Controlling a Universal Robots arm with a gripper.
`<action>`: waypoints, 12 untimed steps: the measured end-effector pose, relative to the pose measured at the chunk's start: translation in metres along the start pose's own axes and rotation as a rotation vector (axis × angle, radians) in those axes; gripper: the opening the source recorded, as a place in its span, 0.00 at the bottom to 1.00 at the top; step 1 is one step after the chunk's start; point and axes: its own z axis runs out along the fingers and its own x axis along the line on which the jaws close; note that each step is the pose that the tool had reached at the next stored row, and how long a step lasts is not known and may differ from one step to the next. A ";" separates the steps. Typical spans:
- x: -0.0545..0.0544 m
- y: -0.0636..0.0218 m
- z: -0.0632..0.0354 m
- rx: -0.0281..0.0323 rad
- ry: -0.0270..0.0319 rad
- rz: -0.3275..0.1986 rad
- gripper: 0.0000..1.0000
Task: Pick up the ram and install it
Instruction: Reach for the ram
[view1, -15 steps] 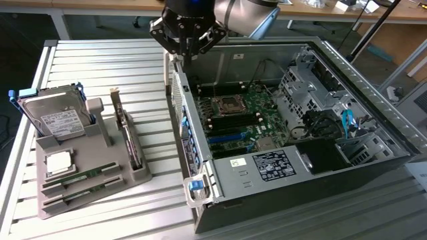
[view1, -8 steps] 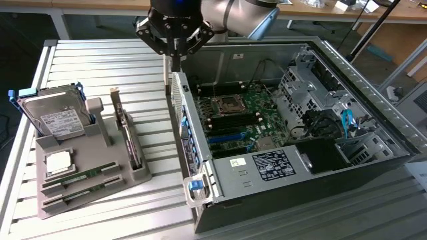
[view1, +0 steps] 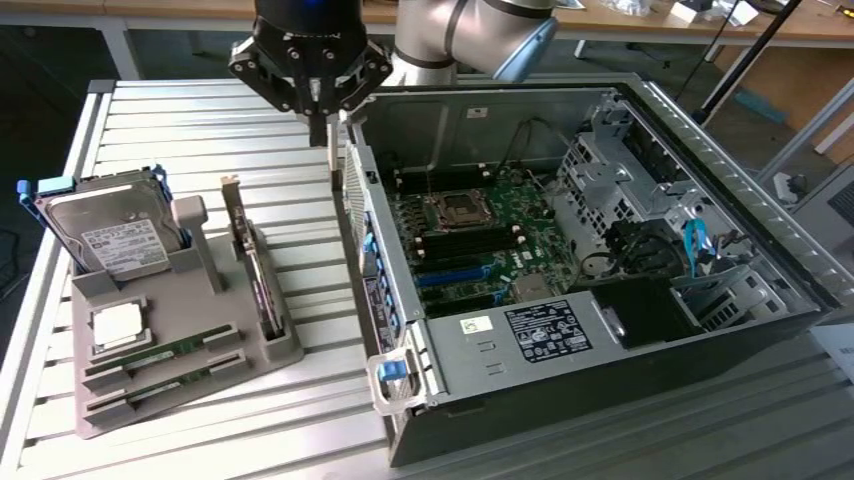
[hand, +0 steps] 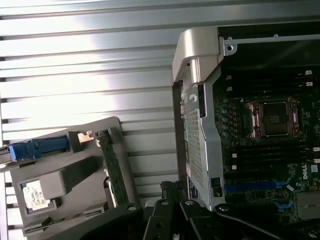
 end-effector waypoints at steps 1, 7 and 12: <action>0.002 -0.0001 0.0000 0.0000 0.0000 0.000 0.11; 0.014 -0.0009 0.0000 -0.0001 0.0000 0.000 0.11; 0.020 -0.0010 -0.0001 -0.0001 -0.0001 0.000 0.11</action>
